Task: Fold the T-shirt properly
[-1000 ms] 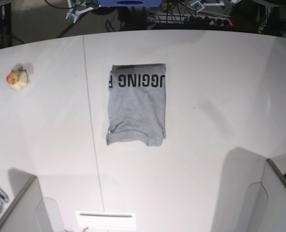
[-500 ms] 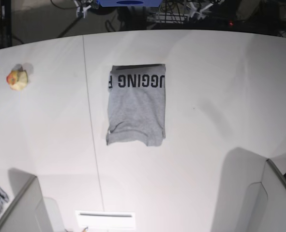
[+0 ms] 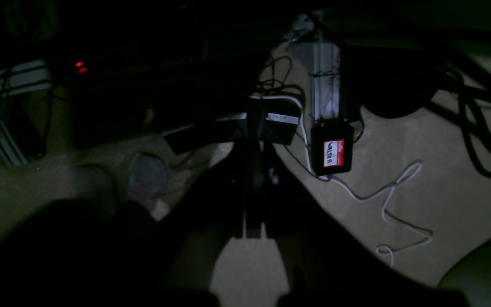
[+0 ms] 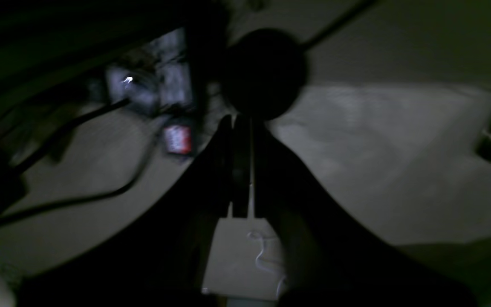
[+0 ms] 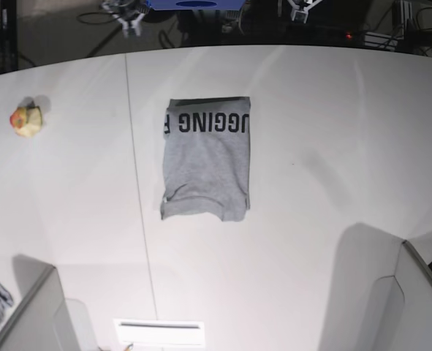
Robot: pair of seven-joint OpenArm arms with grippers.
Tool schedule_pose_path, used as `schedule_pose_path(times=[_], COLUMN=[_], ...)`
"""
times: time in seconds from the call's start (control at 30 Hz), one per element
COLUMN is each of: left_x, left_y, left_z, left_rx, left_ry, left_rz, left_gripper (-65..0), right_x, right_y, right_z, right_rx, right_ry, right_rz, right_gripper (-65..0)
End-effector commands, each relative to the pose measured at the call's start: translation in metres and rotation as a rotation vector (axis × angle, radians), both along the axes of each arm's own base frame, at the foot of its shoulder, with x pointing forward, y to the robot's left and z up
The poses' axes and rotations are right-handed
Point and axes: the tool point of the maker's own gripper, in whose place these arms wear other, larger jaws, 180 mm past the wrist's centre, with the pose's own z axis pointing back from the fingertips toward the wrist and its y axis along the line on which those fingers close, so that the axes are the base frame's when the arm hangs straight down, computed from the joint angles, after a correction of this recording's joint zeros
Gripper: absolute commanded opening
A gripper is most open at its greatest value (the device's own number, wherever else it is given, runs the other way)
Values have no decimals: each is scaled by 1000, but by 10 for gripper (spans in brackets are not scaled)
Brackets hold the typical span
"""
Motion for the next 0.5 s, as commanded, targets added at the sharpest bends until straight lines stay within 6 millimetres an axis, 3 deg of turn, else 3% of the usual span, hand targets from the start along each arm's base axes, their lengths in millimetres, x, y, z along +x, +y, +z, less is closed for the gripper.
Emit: schedule_pose_path(times=[0.0, 0.27, 0.47], left_x=[-4, 28, 30], left_y=[-1, -7, -8], left_z=[1, -1, -2], left_rx=[-3, -13, -15], left_ry=[1, -55, -58], left_rz=[6, 7, 6], left_gripper=[-650, -650, -650], right_x=[-2, 4, 12], right_y=[-8, 2, 4], right_z=[0, 0, 0], right_rx=[-13, 2, 5], right_ry=[-3, -11, -24], right_rz=[5, 10, 10], right_gripper=[-650, -650, -650])
